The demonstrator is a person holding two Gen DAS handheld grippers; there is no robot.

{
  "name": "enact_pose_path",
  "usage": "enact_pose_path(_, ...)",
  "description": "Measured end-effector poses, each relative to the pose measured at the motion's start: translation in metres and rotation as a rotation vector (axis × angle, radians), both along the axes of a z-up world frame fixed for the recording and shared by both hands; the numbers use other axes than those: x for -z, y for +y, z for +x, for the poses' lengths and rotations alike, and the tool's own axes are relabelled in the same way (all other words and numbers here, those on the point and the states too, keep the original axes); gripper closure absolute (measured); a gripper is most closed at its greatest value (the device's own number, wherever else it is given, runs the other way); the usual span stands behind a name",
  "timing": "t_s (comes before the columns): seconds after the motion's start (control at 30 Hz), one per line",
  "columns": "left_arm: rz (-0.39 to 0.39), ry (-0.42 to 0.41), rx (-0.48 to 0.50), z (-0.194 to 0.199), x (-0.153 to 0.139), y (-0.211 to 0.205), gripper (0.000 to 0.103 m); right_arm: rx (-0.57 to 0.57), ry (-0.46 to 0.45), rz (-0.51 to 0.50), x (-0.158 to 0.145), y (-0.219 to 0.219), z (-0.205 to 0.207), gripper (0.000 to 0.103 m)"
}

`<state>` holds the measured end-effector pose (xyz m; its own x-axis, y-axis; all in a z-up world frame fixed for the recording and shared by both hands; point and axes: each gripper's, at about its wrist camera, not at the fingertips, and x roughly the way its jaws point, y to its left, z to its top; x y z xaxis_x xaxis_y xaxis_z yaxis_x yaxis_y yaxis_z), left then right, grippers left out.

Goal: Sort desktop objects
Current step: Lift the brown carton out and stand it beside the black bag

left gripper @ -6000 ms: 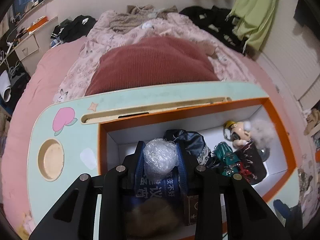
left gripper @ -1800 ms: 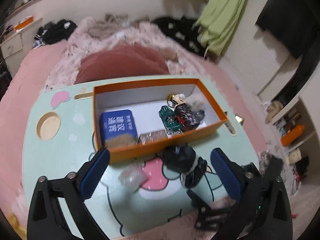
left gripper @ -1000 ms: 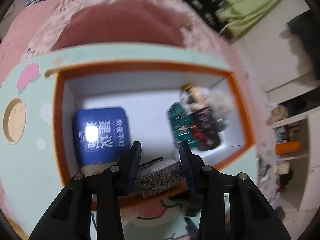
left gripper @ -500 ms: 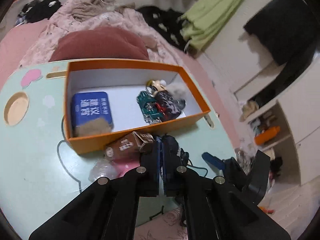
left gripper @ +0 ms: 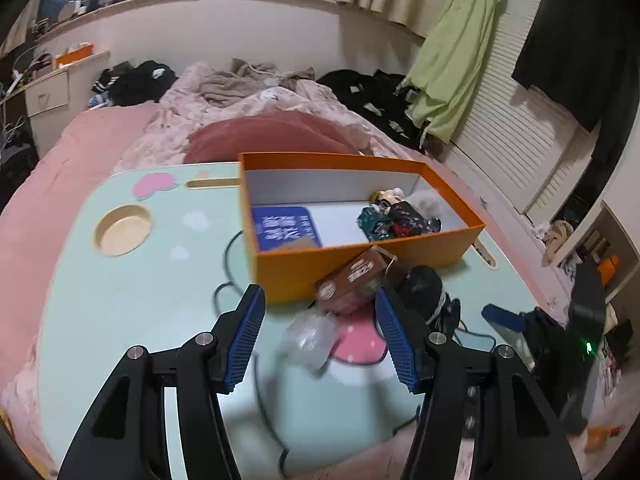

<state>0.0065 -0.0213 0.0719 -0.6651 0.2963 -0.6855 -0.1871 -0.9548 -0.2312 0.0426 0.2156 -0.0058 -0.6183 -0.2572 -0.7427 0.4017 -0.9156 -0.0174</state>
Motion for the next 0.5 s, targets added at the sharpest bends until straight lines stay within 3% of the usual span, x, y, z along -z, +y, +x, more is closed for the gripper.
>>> enact_pose_path(0.1, -0.051, -0.020, 0.050, -0.010, 0.008, 0.020, 0.045, 0.000, 0.000, -0.001, 0.000, 0.000, 0.000, 0.000)
enact_pose_path(0.2, -0.047, -0.046, 0.147, -0.018, 0.020, 0.043, 0.045, 0.000, 0.000, 0.000, 0.000, 0.000, 0.000, 0.000)
enact_pose_path(0.33, -0.064, -0.061, 0.199, -0.022, 0.029, 0.062, 0.045, -0.001, 0.000, -0.002, 0.000, 0.001, 0.000, 0.000)
enact_pose_path(0.43, 0.050, -0.034, 0.297, -0.009, 0.021, 0.059, 0.045, -0.001, 0.000, -0.002, 0.000, 0.001, 0.000, 0.000)
enact_pose_path(0.5, 0.141, 0.044, 0.355, 0.010, 0.005, 0.048, 0.045, -0.001, 0.000, -0.002, 0.000, 0.001, -0.001, 0.000)
